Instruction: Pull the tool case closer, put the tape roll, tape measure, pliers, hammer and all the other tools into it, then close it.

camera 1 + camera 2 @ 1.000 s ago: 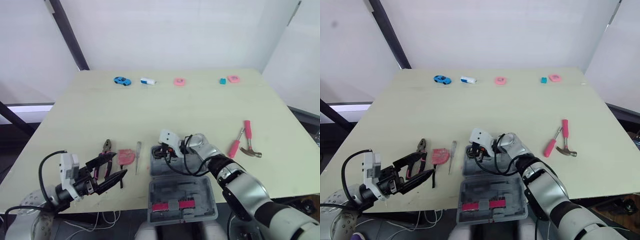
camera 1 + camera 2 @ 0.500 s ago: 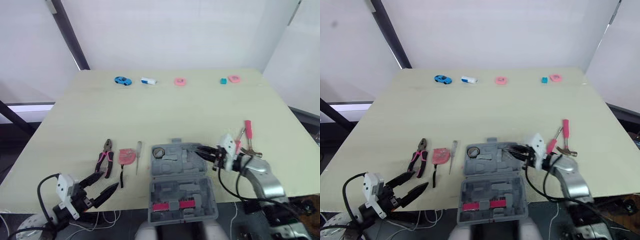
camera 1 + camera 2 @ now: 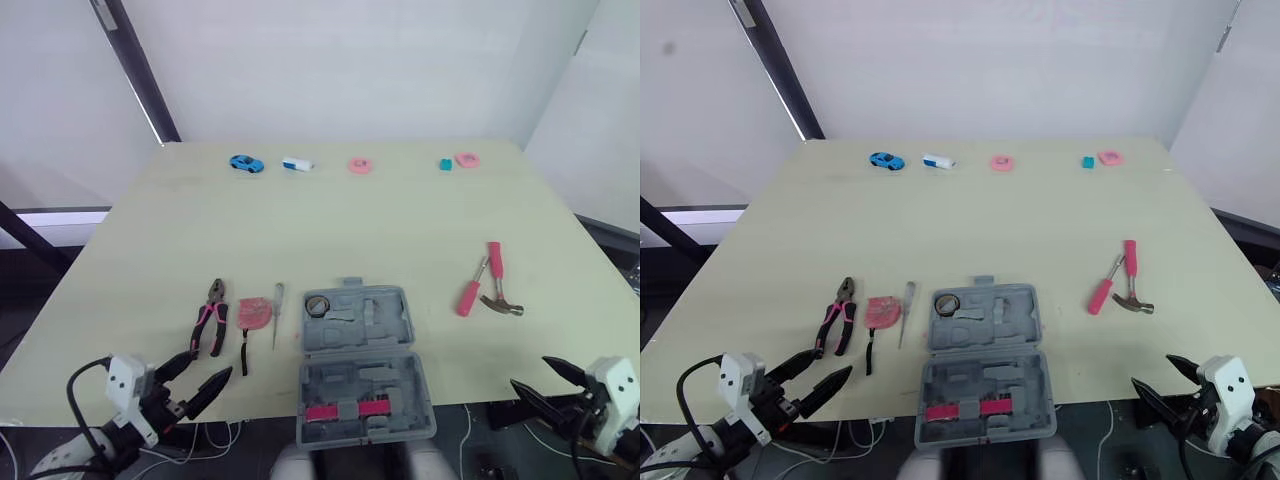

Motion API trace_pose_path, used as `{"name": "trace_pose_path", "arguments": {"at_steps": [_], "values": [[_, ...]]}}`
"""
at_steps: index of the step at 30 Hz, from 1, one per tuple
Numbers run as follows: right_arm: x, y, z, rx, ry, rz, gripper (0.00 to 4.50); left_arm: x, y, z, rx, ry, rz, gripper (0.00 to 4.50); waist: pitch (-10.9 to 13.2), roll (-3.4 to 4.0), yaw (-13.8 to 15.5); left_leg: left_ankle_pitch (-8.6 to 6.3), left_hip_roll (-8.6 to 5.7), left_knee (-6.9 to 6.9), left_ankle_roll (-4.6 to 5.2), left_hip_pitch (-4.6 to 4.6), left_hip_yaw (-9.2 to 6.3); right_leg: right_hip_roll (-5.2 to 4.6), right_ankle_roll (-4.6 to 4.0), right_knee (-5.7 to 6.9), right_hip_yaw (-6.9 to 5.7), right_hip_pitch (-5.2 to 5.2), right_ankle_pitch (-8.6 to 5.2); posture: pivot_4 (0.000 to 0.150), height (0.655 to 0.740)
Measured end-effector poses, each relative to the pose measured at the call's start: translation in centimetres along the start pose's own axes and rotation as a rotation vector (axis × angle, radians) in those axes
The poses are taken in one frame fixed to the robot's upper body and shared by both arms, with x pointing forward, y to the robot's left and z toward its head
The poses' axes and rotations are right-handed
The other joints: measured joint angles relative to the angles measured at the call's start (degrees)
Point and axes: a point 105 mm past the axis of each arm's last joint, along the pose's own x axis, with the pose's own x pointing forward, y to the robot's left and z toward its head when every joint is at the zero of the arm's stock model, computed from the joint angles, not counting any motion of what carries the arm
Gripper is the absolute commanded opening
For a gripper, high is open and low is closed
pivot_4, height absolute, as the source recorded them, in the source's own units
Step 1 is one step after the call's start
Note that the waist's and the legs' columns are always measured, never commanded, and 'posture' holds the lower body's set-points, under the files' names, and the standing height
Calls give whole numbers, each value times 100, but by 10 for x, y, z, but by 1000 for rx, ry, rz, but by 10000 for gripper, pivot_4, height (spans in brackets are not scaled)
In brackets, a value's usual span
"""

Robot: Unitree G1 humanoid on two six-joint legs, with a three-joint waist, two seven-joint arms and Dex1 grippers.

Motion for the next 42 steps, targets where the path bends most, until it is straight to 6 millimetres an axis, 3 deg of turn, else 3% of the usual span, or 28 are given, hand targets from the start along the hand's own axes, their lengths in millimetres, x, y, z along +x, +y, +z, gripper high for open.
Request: {"name": "trace_pose_path", "arguments": {"at_steps": [5,9,19,23,30,32,34,42], "values": [[12,17,19,-26,-77,134,43890,11,-7,22,39,-40,6,45000,0,0,22,14,-6,-2,26,-11,-2,25,-1,-1,-5,2,0,1500,7400],[36,52,62,-135,-172,409,43890,25,-8,33,50,22,57,45000,5,0,18,16,-10,4,28,-3,-3,38,2,2,-2,12,2,1500,7400],[59,100,117,-362,-231,804,43890,42,-11,17,-44,261,191,45000,12,-10,56,16,-9,4,28,-8,-7,61,-21,1,-2,14,13,1500,7400],[62,107,126,-398,-245,895,43890,48,-16,13,-59,272,232,45000,13,-13,82,16,-10,5,28,-8,-6,60,-25,1,-1,15,16,1500,7400],[71,101,134,-389,-260,909,43890,58,-15,14,-60,267,319,45000,14,-15,170,16,-10,18,28,-11,-1,64,-27,7,-8,18,17,1500,7400],[72,98,132,-380,-252,905,45000,60,-15,14,-63,260,332,39962,14,-15,177,16,-11,19,28,-10,0,63,-27,7,-5,19,18,1500,7400],[72,97,131,-378,-249,903,45000,60,-15,12,-68,257,346,31618,14,-15,175,16,-11,24,28,-11,0,64,-27,9,-6,19,18,1500,7400],[71,97,125,-363,-237,898,45000,65,-18,11,-52,253,344,31618,14,-15,174,16,-10,32,28,-13,0,64,-25,11,-7,21,19,1500,7400]]}}
